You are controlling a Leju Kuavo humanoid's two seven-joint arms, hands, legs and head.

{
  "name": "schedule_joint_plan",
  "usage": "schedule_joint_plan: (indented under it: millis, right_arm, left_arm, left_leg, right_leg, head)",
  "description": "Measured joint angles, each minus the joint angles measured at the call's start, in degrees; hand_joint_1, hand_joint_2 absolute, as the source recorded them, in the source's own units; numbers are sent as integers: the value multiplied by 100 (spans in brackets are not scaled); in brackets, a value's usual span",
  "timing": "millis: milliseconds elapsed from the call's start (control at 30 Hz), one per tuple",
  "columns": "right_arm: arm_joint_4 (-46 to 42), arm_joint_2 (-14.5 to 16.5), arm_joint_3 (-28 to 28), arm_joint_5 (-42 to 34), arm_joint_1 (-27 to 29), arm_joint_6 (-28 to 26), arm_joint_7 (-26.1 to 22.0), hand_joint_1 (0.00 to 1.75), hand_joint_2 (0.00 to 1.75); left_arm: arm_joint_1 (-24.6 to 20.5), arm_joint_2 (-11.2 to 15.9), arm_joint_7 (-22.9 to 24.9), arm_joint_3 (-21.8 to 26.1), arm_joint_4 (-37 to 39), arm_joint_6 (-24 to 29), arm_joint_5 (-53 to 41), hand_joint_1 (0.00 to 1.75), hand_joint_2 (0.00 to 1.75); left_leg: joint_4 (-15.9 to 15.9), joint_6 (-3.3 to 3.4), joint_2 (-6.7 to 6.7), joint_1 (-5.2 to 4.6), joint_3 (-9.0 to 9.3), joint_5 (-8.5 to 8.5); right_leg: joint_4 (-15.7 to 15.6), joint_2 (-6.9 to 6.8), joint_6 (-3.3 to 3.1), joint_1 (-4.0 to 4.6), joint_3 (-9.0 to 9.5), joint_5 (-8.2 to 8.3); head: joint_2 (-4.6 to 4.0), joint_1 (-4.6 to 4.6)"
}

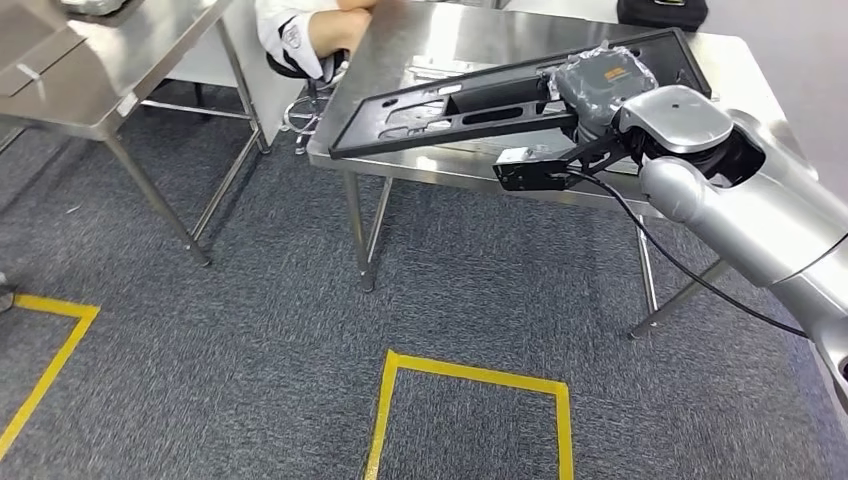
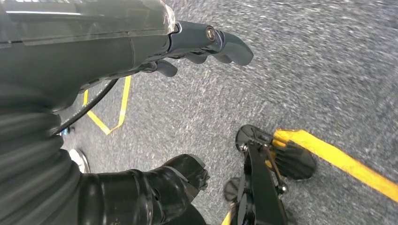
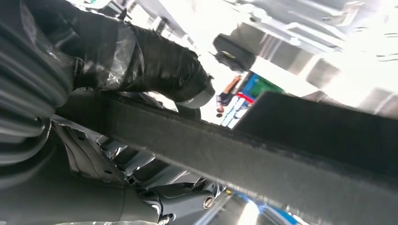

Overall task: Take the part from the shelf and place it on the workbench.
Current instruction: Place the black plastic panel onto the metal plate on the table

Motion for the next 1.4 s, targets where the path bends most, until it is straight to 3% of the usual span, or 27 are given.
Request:
schedule_joint_plan:
  millis: [67, 167, 233, 300, 333, 367, 400, 433, 500, 567, 667, 733, 833, 867, 900, 933, 1000, 1067, 1133, 1233, 1267, 1333, 1400]
  right_arm:
    - [-4, 5, 0, -1, -35, -10, 0, 175, 175]
    - [-10, -10, -1, -5, -48, -21, 1, 175, 175]
    - [-19, -23, -5, -14, -57, -29, 1, 175, 175]
    - [-23, -15, -8, -7, -51, -47, 3, 175, 175]
    - [-22, -9, -8, 14, -32, -56, -1, 175, 175]
    - [-22, -2, -7, 34, -8, -62, -13, 175, 175]
    - [-22, 2, -7, 52, 14, -64, -34, 175, 175]
    - [-22, 3, -7, 65, 31, -63, -58, 175, 175]
    - [-22, 3, -7, 66, 41, -60, -90, 175, 175]
    - [-17, 0, -7, 66, 40, -56, -96, 175, 175]
    - [-10, -7, -7, 66, 40, -54, -101, 175, 175]
    - [-10, -22, -7, 66, 28, -54, -106, 175, 175]
    - [-10, -27, -7, 66, 16, -51, -108, 175, 175]
    - [-7, -27, -7, 66, 27, -50, -108, 175, 175]
    - [-4, -27, -7, 66, 38, -48, -108, 175, 175]
    - [-1, -27, -7, 66, 44, -46, -107, 175, 175]
    - [2, -26, -7, 66, 38, -47, -107, 175, 175]
    - [5, -21, -7, 66, 10, -52, -108, 175, 175]
    - [15, -11, -7, 66, -6, -57, -109, 175, 175]
    - [33, 20, -7, 66, -3, -58, -110, 175, 175]
    - [39, 36, -7, 66, -4, -59, -111, 175, 175]
    - [54, 65, -7, 66, 2, -60, -110, 175, 175]
    - [69, 86, -6, 66, 24, -58, -113, 175, 175]
  left_arm:
    - [-4, -4, 0, -1, 0, 0, 3, 0, 175]
    - [-24, -5, 1, -1, 0, 0, 9, 0, 175]
    - [-27, -4, 1, 1, 0, -1, 9, 0, 175]
    - [-12, -3, 0, 0, 0, -2, 8, 0, 175]
    - [-6, -3, 0, -1, 0, -2, 4, 0, 175]
    - [-4, -4, 0, -1, 0, -2, 1, 0, 175]
    - [-4, -3, 1, -2, 0, 1, -3, 0, 175]
    - [-4, -3, 5, -2, 0, 7, -4, 0, 175]
    - [-3, 6, 21, -1, 0, 33, 2, 0, 175]
    - [-7, 18, 33, 1, 0, 59, 9, 0, 175]
    - [-18, 16, 35, -1, 1, 71, 16, 0, 175]
    - [-14, 9, 34, 0, 2, 70, 20, 0, 175]
    - [-11, 9, 34, 1, 2, 59, 36, 0, 175]
    - [-11, 8, 38, 1, 2, 53, 43, 0, 175]
    - [-10, 7, 43, 1, 2, 47, 51, 0, 175]
    - [-9, 4, 48, 1, 2, 42, 56, 0, 175]
    - [-8, -4, 57, 1, 2, 37, 61, 0, 175]
    - [-11, -8, 75, 1, 2, 36, 61, 0, 175]
    - [-16, -9, 106, 1, 2, 40, 61, 0, 175]
    - [-23, -9, 136, 1, 2, 60, 52, 0, 175]
    - [-21, -9, 142, 2, 2, 66, 48, 0, 175]
    - [-10, -8, 150, 3, 2, 73, 43, 0, 175]
    - [-5, -8, 156, 3, 2, 76, 43, 0, 175]
  left_leg:
    - [-10, -58, 122, -26, 49, -43]
    - [-38, -160, 288, -35, 149, -116]
    - [199, -202, 61, -18, 94, -292]
    - [857, -208, -294, -5, -227, -603]
    - [1242, -209, -370, -6, -449, -730]
    - [1515, -208, -407, -9, -633, -775]
    - [1584, -199, -419, -10, -728, -700]
    - [1457, -181, -424, -11, -733, -524]
    - [715, -115, -451, -27, -486, -48]
    - [160, -61, -478, -48, -268, 171]
    - [12, -10, -471, -54, -201, 190]
    - [-63, 38, -442, -26, -153, 223]
    - [-105, 78, -418, -9, -123, 228]
    - [-102, 77, -417, -7, -121, 220]
    - [-97, 70, -416, -1, -116, 208]
    - [-90, 56, -416, 7, -105, 192]
    - [-72, 6, -415, 27, -69, 148]
    - [-54, -57, -413, 19, -56, 110]
    - [-59, -120, -404, 2, -57, 97]
    - [70, -203, -398, 18, -88, -11]
    - [291, -217, -402, 23, -187, -131]
    - [1022, -223, -409, 23, -562, -449]
    - [1581, -217, -412, 17, -905, -564]
  right_leg:
    - [-382, -160, -75, 85, 181, 60]
    - [-435, 52, -184, 96, 222, 39]
    - [-506, 185, -251, 54, 302, 52]
    - [-534, 274, -311, 37, 342, 47]
    - [-528, 325, -334, 44, 345, 40]
    - [-519, 387, -346, 53, 348, 28]
    - [-504, 447, -351, 63, 353, 14]
    - [-484, 505, -351, 73, 361, -5]
    - [-435, 581, -327, 91, 378, -54]
    - [-387, 627, -280, 104, 367, -96]
    - [-381, 641, -194, 86, 350, -115]
    - [-227, 548, -130, 76, 289, -231]
    - [735, 364, -19, 8, -173, -707]
    - [1037, 342, 12, -23, -334, -798]
    - [1161, 329, 37, -51, -415, -782]
    - [1060, 317, 57, -74, -384, -653]
    - [338, 282, 76, -102, -54, -240]
    - [-281, 250, 51, -72, 245, -39]
    - [-407, 258, -10, -24, 302, -68]
    - [-440, 288, -142, -39, 345, -87]
    - [-456, 290, -190, -45, 372, -93]
    - [-460, 302, -261, -23, 402, -117]
    - [-452, 330, -293, 14, 426, -148]
  head:
    - [0, -3]
    - [1, -7]
    - [1, -10]
    - [0, -15]
    - [0, -16]
    - [-1, -16]
    - [-1, -16]
    - [-1, -16]
    - [0, -16]
    - [0, -15]
    - [0, -16]
    - [-1, -11]
    - [0, -7]
    - [0, -6]
    - [-1, -6]
    - [0, -6]
    - [0, -5]
    - [-1, -8]
    - [-1, -13]
    - [0, -16]
    - [0, -17]
    - [-1, -19]
    - [-1, -18]
